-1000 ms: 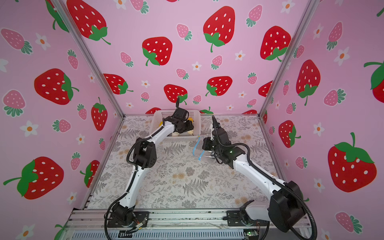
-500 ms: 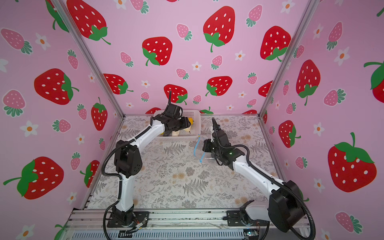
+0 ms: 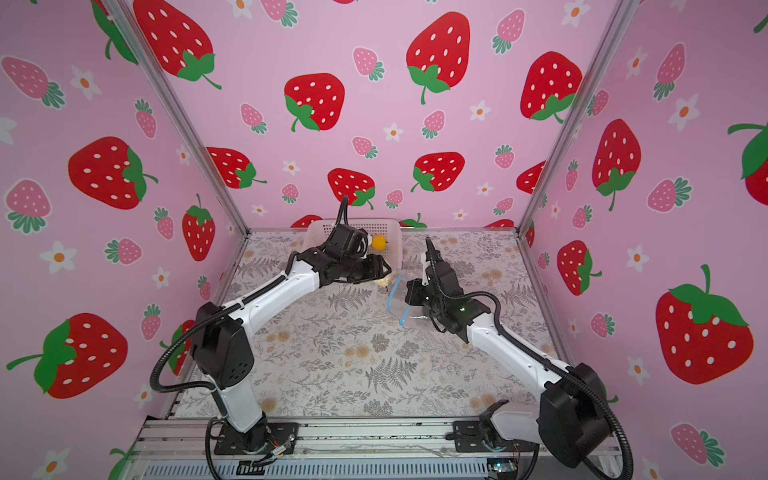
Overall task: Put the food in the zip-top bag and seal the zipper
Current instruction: 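Grasp the pale peach with the left gripper and lift it toward the bag, then open the left gripper over the bag opening to drop the peach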
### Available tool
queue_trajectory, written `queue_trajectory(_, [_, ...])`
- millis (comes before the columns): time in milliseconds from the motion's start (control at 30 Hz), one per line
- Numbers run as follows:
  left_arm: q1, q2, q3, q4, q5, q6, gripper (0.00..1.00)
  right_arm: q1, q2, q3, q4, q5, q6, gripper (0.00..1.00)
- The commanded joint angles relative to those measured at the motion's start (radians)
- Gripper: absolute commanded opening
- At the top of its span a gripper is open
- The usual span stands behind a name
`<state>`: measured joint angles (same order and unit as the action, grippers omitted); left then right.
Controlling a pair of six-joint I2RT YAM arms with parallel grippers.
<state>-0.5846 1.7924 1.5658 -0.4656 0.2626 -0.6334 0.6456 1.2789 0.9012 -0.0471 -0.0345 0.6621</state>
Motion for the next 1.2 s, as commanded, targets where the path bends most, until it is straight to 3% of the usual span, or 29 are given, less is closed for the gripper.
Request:
queue_trajectory(0, [0.0,-0.053,-0.064,0.059,0.073,-0.004,0.52,-0.005,-0.026,-0.01,0.026,-0.005,0.017,0.05])
queue_trajectory(300, [-0.027,-0.064,-0.113,0.09,0.171,0.032,0.47,-0.004,-0.023,-0.007,0.043,-0.02,0.03,0.05])
queue_trajectory(800, [-0.057,-0.005,-0.117,0.12,0.202,0.026,0.45,-0.002,-0.036,-0.008,0.055,-0.04,0.044,0.05])
queue_trajectory(1167, [-0.063,0.049,-0.091,0.116,0.189,0.024,0.48,0.0,-0.041,-0.008,0.065,-0.049,0.047,0.05])
